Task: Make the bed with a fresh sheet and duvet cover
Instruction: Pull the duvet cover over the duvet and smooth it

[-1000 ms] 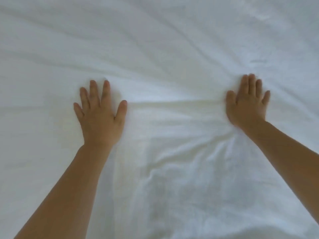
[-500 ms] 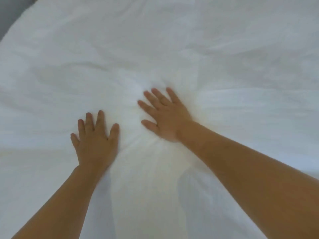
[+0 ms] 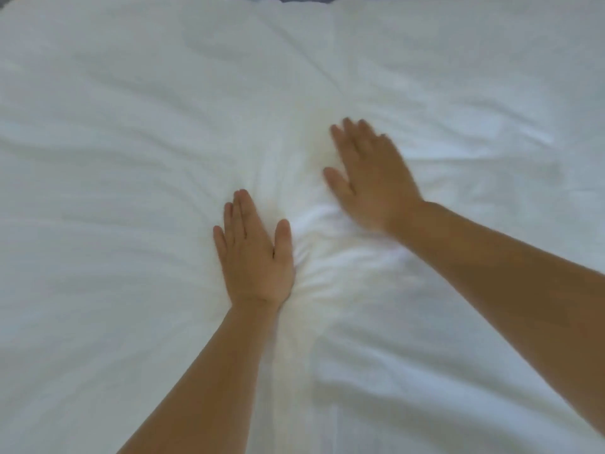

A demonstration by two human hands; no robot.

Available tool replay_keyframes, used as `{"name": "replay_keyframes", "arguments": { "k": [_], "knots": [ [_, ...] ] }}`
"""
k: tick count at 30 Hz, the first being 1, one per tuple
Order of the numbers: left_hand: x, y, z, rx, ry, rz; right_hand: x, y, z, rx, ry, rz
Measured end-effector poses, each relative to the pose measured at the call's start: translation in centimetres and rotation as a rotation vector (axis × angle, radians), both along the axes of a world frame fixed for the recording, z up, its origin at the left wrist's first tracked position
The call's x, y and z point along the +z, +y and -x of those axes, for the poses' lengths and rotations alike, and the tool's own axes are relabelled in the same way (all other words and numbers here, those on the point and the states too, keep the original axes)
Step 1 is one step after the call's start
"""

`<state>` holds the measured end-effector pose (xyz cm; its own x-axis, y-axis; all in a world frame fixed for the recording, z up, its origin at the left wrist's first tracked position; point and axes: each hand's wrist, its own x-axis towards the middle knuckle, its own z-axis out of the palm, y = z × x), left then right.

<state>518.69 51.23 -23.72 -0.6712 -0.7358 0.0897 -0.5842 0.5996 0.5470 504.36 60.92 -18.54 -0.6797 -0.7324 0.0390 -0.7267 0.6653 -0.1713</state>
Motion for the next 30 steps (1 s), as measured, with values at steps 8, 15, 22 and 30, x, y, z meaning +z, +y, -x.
{"name": "replay_keyframes", "arguments": {
  "k": [8, 15, 22, 30],
  "knots": [
    [1.3, -14.6, -4.5, 0.336, -0.050, 0.130, -4.6, -16.5, -9.1, 0.506, -0.012, -0.013],
    [-2.3, -16.3, -3.7, 0.231, -0.318, 0.213, -5.6, -19.3, 1.2, 0.293, 0.048, -0.101],
    [-0.9, -14.6, -1.9, -0.111, -0.345, 0.264, -6.2, -13.1, 8.4, -0.230, 0.074, -0.055],
    [-0.6, -10.8, 2.1, -0.246, -0.447, 0.236, -5.4, -8.6, 10.9, -0.131, 0.068, -0.153]
  ]
}}
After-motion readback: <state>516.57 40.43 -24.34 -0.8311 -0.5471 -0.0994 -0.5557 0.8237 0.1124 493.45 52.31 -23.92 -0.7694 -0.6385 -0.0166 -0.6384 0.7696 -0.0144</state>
